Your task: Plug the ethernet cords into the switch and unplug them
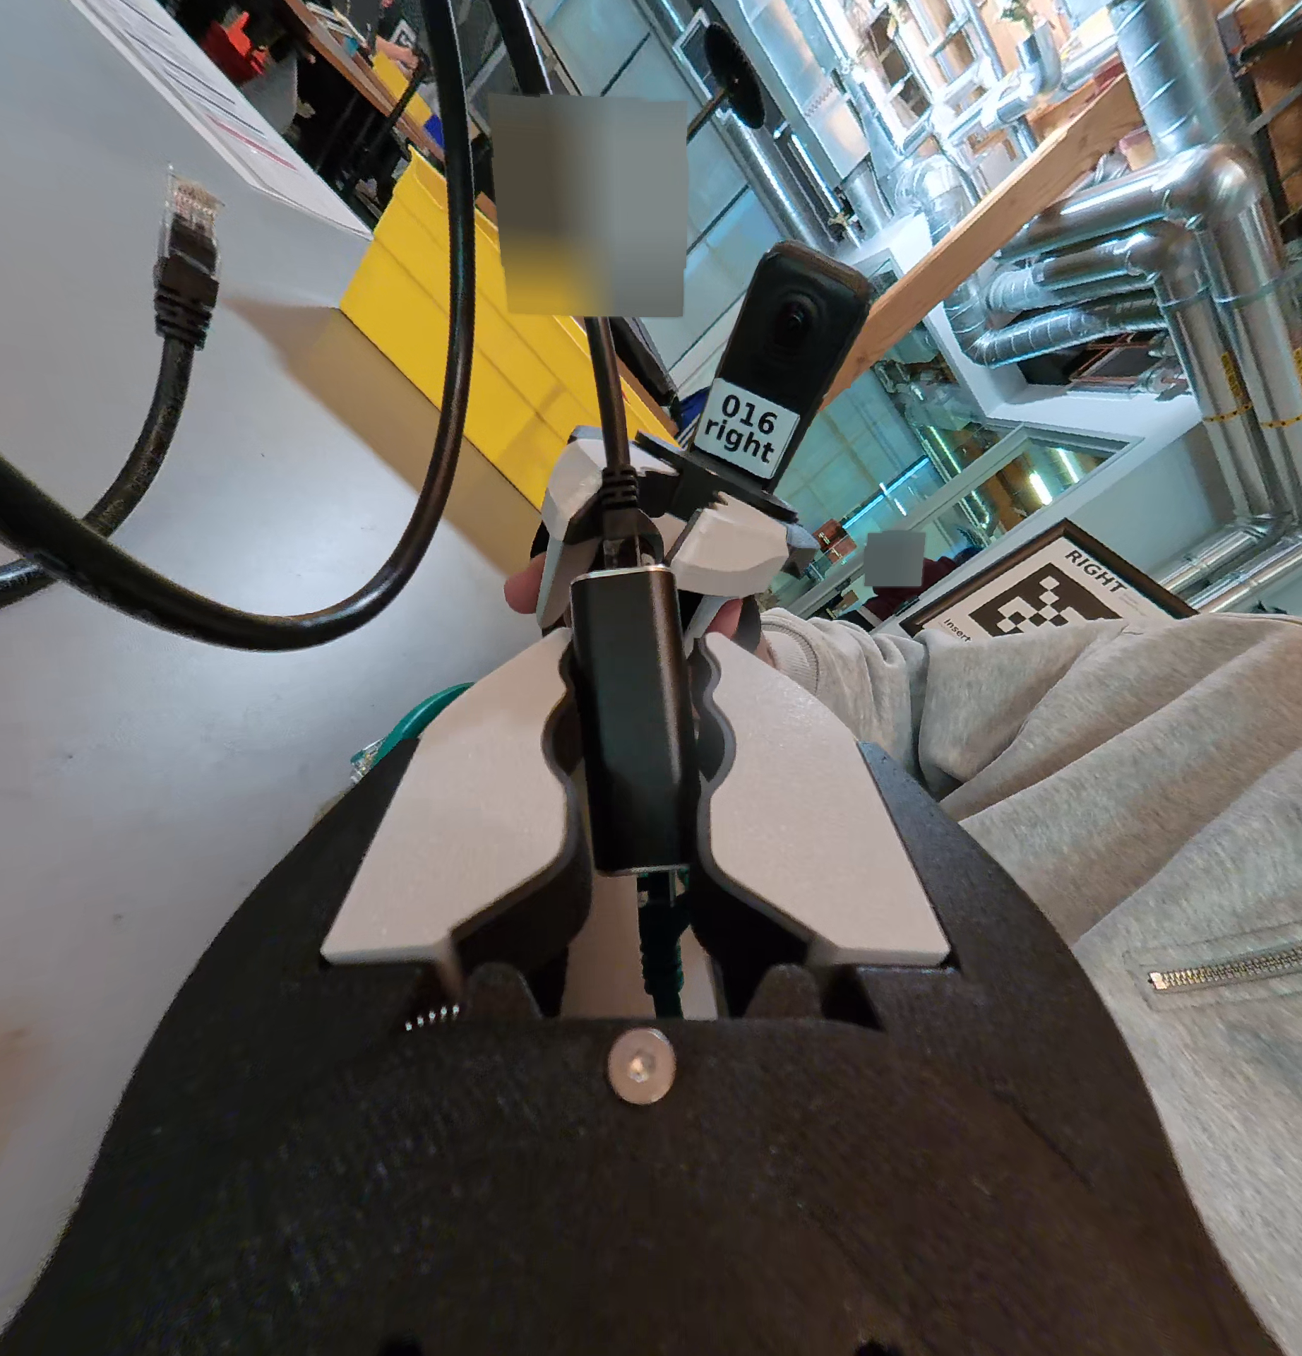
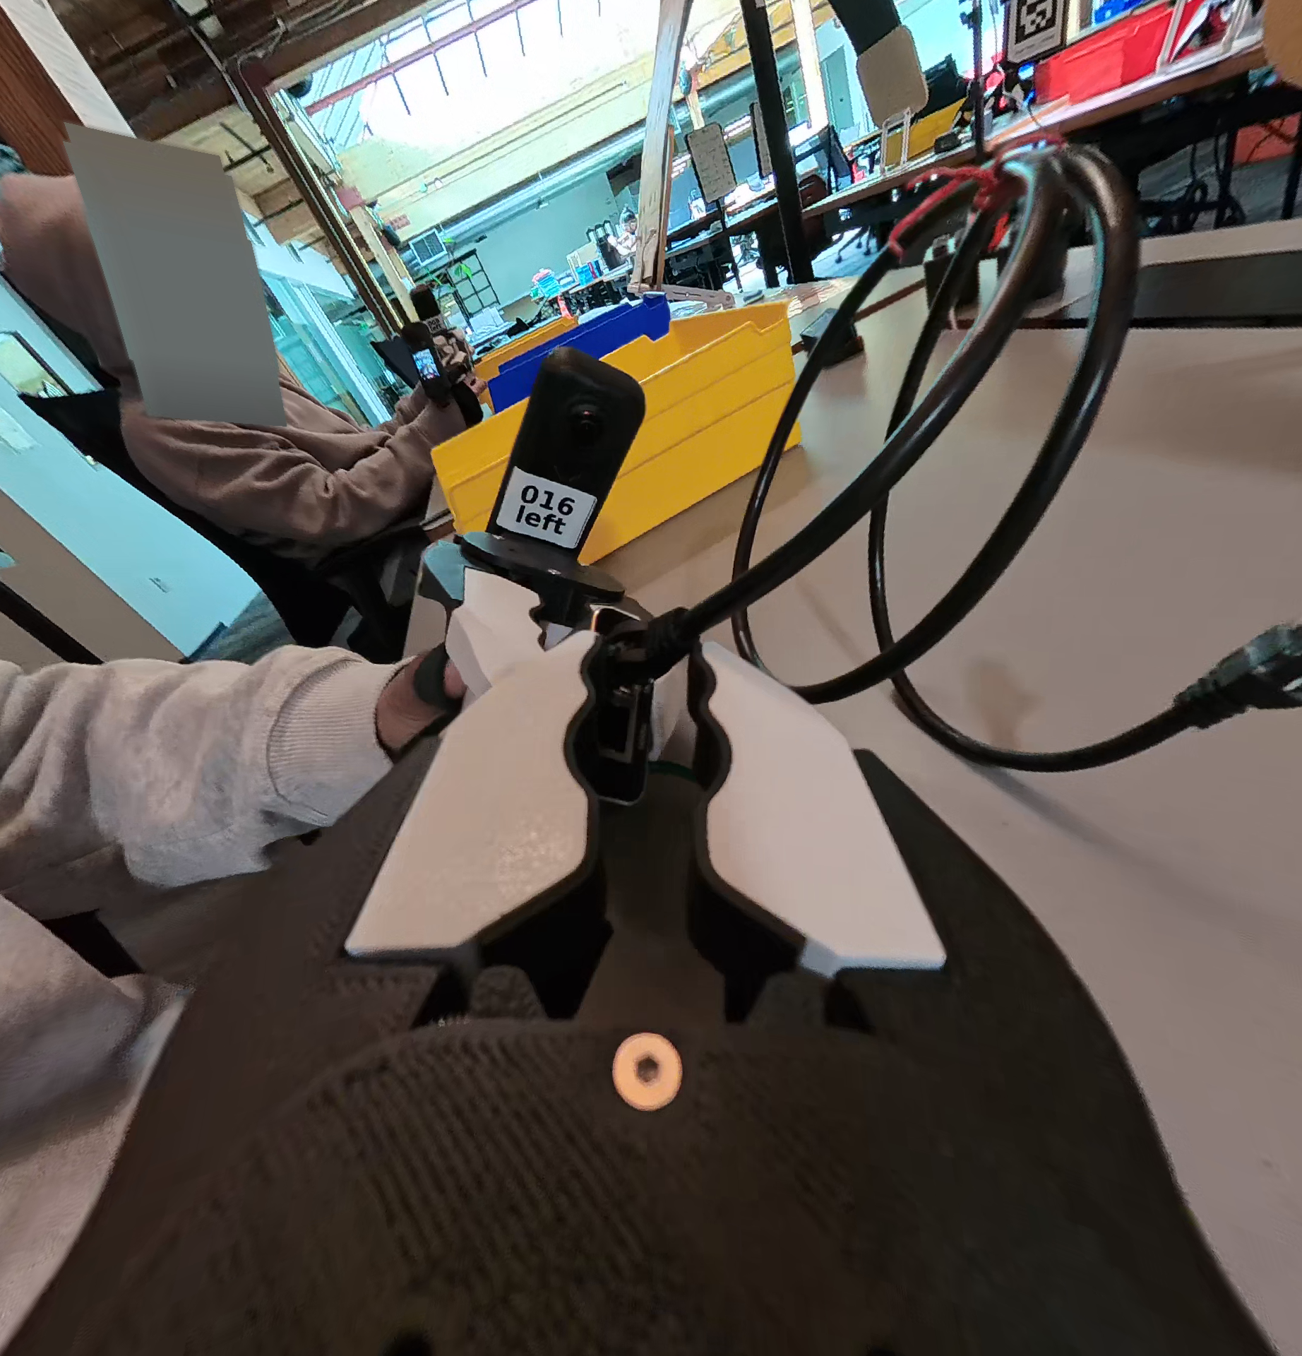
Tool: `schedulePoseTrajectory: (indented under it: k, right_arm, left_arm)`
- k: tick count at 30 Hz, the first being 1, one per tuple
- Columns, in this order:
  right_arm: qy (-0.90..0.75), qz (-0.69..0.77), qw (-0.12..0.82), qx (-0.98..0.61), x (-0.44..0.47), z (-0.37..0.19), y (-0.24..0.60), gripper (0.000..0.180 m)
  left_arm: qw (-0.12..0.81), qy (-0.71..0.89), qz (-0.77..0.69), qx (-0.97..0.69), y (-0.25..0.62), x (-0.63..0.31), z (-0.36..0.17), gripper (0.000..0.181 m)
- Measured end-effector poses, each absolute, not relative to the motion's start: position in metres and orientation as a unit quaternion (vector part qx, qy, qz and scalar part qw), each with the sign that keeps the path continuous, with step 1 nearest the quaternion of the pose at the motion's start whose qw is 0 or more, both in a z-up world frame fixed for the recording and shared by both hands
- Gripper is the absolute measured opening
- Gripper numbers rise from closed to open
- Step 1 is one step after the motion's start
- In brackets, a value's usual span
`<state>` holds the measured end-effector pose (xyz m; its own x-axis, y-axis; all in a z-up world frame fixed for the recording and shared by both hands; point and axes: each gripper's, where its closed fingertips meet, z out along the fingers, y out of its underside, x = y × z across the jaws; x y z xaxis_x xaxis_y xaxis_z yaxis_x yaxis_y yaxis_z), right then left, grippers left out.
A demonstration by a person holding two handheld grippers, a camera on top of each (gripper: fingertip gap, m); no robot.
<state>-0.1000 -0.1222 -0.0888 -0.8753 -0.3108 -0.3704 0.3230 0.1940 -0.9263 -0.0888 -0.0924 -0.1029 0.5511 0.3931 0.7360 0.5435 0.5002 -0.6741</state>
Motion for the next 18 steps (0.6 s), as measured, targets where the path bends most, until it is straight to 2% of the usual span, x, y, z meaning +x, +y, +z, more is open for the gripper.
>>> schedulePoseTrajectory:
  k: [9, 18]
  right_arm:
    - [0.745, -0.641, 0.181, -0.03, -0.104, -0.08, -0.127, 0.021]
    - [0.748, -0.647, 0.15, -0.003, -0.111, -0.078, -0.132, 0.019]
  left_arm:
    - [0.742, -0.459, -0.075, -0.482, -0.089, -0.09, -0.097, 0.029]
    - [0.746, -0.469, -0.081, -0.466, -0.095, -0.096, -0.097, 0.028]
